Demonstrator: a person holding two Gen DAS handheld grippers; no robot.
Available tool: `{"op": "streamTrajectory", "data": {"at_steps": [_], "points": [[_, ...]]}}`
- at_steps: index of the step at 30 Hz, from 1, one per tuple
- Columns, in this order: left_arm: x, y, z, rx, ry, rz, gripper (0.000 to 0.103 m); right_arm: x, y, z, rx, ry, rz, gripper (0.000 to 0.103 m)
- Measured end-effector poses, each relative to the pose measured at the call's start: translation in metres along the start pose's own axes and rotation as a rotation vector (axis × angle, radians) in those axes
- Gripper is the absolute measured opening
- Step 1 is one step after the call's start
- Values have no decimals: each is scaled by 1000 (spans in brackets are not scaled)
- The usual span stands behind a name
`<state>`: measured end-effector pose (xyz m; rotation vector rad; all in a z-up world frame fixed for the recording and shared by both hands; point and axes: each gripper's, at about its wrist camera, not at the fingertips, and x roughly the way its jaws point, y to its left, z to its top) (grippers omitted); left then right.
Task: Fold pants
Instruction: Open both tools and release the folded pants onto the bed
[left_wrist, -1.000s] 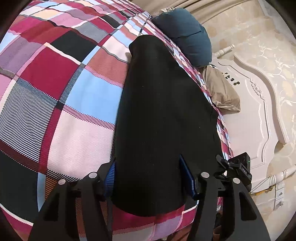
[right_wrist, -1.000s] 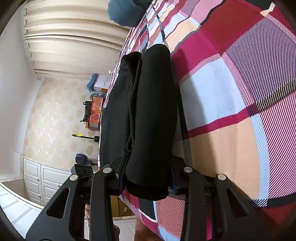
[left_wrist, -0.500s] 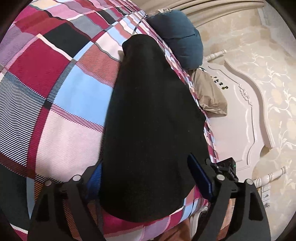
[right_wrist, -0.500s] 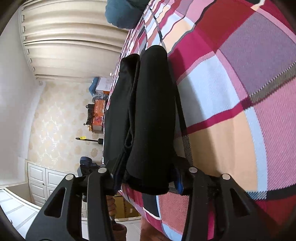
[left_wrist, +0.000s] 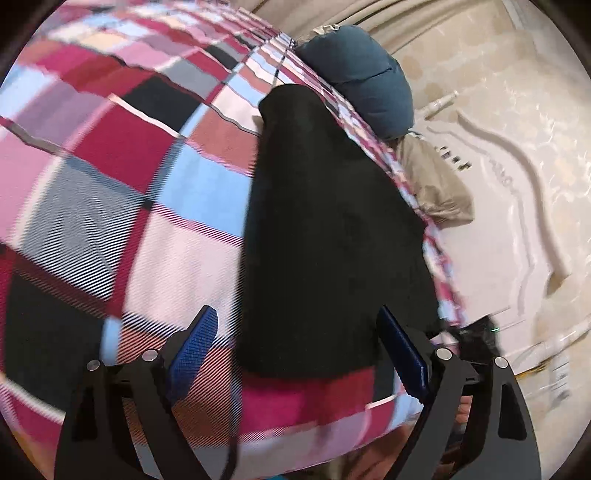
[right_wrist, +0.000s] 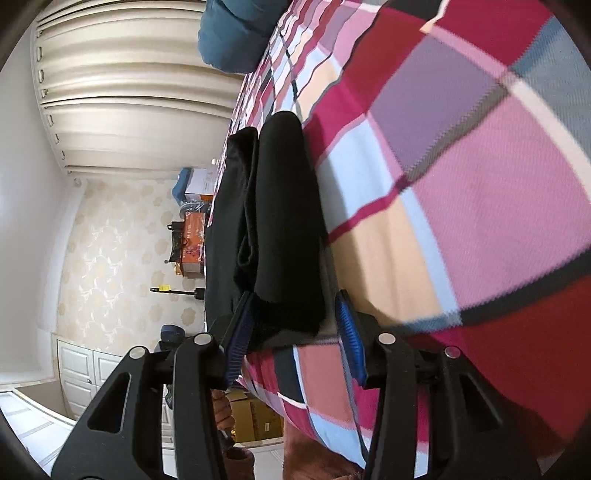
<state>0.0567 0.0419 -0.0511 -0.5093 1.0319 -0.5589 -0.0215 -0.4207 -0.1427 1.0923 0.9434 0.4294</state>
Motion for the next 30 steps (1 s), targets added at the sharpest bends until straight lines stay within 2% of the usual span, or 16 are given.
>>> {"op": "streamTrajectory", "data": {"at_steps": [2, 5, 10, 13, 17, 21, 24, 27, 30], "points": [[-6, -6, -8, 34, -35, 75, 87, -6, 0, -4, -6, -8, -20, 45], [-11, -12, -16, 48, -60, 138, 87, -14, 1, -12, -22, -23, -57, 46], [-17, -20, -28, 69, -91, 205, 87, -22, 13, -29, -86, -35, -125, 61], [-19, -26, -38, 95, -93, 261, 87, -23, 21, -40, -116, -50, -163, 66], [-23, -40, -52, 148, -130, 346, 87, -23, 27, -52, -142, -79, -206, 67], [-27, -56, -62, 186, -168, 396, 87, -16, 39, -65, -208, -110, -294, 69], [-27, -64, -66, 187, -182, 408, 87, -10, 53, -78, -296, -125, -388, 78], [-23, -73, -69, 210, -189, 439, 87, 5, 73, -95, -425, -145, -539, 85], [-22, -81, -73, 219, -198, 479, 87, 16, 83, -105, -498, -167, -619, 89]]}}
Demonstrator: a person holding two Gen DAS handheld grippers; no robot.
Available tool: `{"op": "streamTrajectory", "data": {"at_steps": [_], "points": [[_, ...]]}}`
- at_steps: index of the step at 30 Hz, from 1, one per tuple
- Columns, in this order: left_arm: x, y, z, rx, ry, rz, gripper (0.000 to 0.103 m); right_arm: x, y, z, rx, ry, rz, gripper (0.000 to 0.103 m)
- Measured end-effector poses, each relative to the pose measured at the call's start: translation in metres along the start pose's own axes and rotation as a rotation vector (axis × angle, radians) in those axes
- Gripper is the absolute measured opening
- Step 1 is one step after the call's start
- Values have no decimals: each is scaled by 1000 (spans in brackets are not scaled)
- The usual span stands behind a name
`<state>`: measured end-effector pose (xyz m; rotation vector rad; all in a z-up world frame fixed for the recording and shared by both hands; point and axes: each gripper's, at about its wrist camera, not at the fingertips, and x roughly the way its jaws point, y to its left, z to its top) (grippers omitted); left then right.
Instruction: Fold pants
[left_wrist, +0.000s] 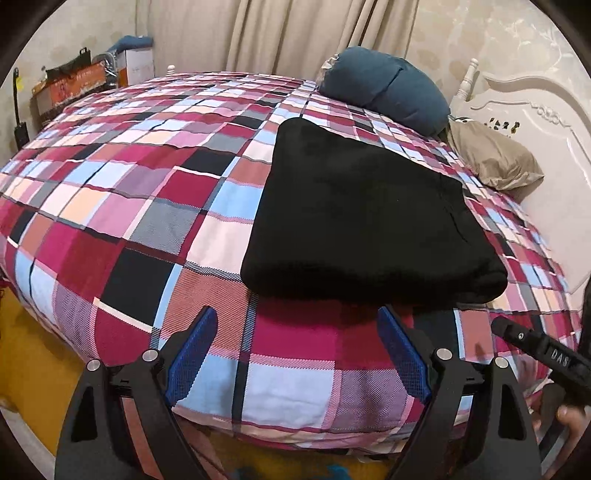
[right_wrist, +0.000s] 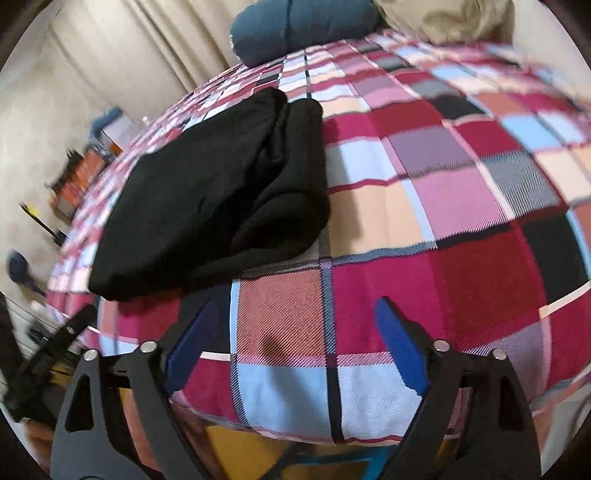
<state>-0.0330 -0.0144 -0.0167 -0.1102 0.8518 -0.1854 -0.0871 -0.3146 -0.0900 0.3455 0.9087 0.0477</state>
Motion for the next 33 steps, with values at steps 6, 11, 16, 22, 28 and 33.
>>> {"op": "streamTrajectory", "data": {"at_steps": [6, 11, 16, 22, 28, 33], "points": [[0, -12, -4, 28, 2, 59, 87, -4, 29, -7, -121, -46, -87, 90], [0, -18, -5, 56, -2, 117, 87, -5, 40, -9, -158, -62, -135, 91], [-1, -21, -6, 59, -7, 117, 87, -6, 44, -12, -176, -68, -145, 92], [-4, -25, -6, 71, -15, 115, 87, -3, 44, -13, -172, -57, -134, 92], [-3, -28, -8, 75, -11, 112, 87, -5, 42, -12, -162, -61, -131, 92], [-5, -29, -7, 76, -12, 109, 87, -5, 42, -13, -161, -59, -129, 92]]}}
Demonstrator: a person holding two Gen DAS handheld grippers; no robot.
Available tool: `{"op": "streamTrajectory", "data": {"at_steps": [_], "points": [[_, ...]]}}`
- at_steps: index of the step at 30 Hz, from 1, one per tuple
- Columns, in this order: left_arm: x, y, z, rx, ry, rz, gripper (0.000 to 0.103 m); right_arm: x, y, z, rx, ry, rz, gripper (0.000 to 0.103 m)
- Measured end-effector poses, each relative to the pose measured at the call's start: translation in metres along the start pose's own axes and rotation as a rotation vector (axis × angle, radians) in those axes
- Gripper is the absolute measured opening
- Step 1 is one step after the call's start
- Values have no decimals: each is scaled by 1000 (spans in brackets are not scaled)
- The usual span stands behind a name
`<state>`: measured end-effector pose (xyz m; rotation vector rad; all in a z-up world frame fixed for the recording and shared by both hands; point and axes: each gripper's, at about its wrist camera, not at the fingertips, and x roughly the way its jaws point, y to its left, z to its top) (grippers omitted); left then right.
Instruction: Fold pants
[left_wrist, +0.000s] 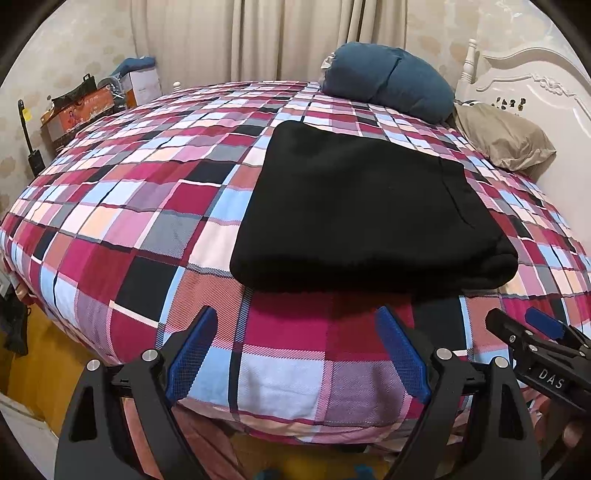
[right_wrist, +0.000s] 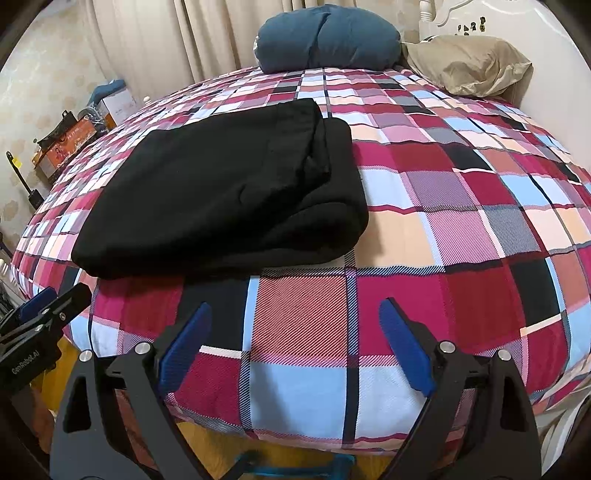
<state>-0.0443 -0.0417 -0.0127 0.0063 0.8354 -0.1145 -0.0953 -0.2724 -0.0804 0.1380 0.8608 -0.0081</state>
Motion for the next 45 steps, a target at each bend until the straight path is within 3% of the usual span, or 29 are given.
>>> {"op": "streamTrajectory", "data": {"at_steps": [45], "points": [[-1, 3, -3, -3, 8, 10, 87, -1, 5, -6, 2, 11, 1, 92]]}}
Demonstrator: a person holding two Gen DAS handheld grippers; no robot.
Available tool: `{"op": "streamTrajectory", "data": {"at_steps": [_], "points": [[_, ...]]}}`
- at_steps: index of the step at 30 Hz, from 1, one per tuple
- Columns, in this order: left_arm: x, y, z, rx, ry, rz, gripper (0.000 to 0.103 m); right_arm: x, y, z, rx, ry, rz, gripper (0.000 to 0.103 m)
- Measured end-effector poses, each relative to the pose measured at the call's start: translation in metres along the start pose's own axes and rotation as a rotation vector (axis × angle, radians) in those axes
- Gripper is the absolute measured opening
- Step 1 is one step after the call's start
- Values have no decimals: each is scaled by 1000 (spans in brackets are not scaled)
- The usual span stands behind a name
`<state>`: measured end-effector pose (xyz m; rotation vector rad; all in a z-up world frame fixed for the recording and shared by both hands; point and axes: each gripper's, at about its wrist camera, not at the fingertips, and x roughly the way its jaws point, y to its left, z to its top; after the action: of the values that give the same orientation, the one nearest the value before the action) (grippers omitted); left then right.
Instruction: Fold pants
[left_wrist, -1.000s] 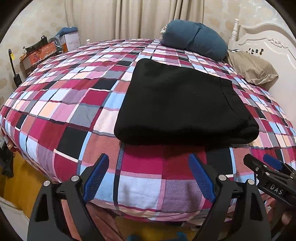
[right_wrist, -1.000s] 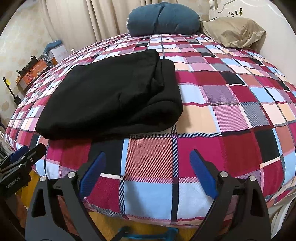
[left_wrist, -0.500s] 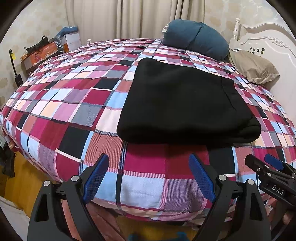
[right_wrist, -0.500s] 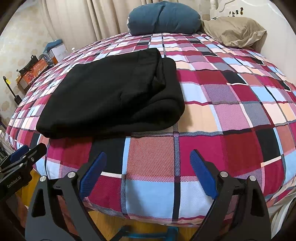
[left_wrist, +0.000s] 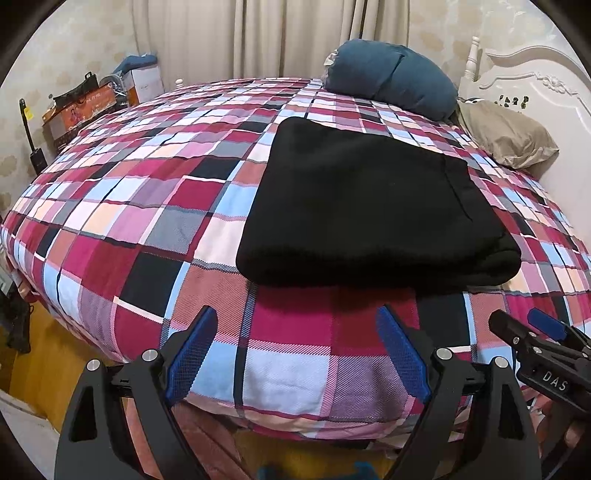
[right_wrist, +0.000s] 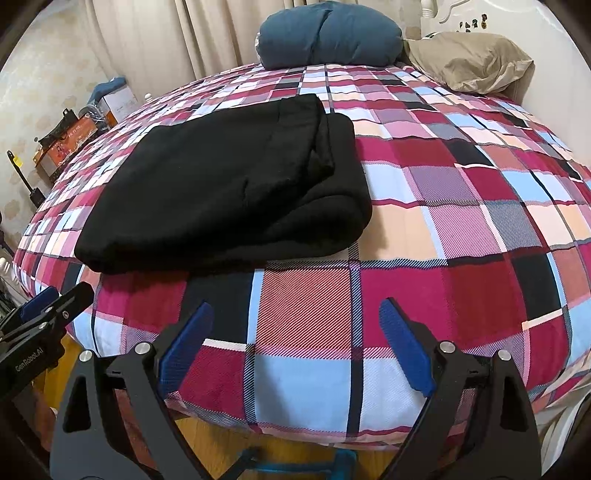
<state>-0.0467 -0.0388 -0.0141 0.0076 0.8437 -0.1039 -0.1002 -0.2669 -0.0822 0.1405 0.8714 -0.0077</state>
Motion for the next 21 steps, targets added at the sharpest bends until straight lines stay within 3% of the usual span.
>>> {"op": "streamTrajectory", "data": {"at_steps": [15, 21], "points": [[-6, -6, 3, 36, -24, 9, 87, -1, 0, 0, 0, -1, 2, 92], [-9, -8, 5, 41, -33, -22, 87, -2, -1, -1, 3, 2, 1, 92]]}}
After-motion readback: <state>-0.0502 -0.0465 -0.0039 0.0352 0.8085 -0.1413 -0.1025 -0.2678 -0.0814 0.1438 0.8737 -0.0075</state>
